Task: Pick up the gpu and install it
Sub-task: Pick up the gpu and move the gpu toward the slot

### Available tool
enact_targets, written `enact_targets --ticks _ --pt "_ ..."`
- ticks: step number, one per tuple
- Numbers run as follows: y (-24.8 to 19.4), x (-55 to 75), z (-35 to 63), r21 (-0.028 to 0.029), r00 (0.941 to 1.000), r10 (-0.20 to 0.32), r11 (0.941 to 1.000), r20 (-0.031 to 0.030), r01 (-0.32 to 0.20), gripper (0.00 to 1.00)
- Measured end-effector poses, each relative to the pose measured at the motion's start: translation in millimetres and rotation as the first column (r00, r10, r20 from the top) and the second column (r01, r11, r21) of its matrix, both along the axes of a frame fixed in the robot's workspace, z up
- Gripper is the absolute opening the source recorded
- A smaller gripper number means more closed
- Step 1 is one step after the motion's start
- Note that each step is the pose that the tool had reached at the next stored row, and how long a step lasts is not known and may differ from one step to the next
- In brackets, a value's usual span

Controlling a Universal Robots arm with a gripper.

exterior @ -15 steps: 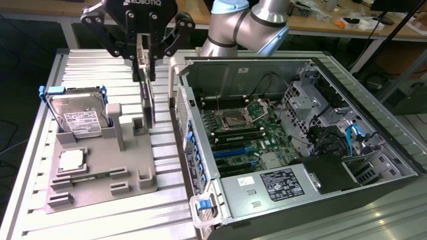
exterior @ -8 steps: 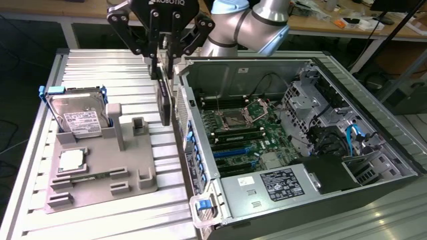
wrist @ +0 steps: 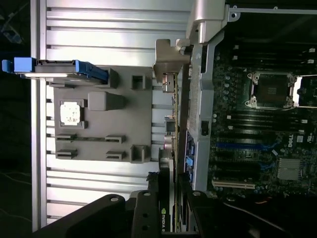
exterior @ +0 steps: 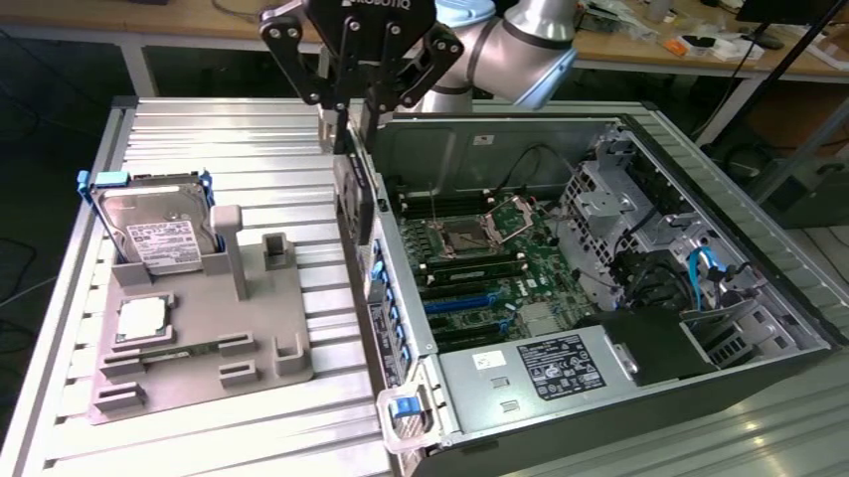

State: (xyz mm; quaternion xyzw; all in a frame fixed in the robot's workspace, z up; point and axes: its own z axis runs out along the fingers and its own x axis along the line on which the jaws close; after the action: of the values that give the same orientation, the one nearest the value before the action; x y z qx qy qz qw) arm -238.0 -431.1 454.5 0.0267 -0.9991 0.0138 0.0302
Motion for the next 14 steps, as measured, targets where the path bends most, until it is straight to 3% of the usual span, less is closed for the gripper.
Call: enact_targets --ticks 14 --pt "-0.3 48.1 5.7 0.0000 0.9995 0.000 1.0000 -0.0322 0.000 0.27"
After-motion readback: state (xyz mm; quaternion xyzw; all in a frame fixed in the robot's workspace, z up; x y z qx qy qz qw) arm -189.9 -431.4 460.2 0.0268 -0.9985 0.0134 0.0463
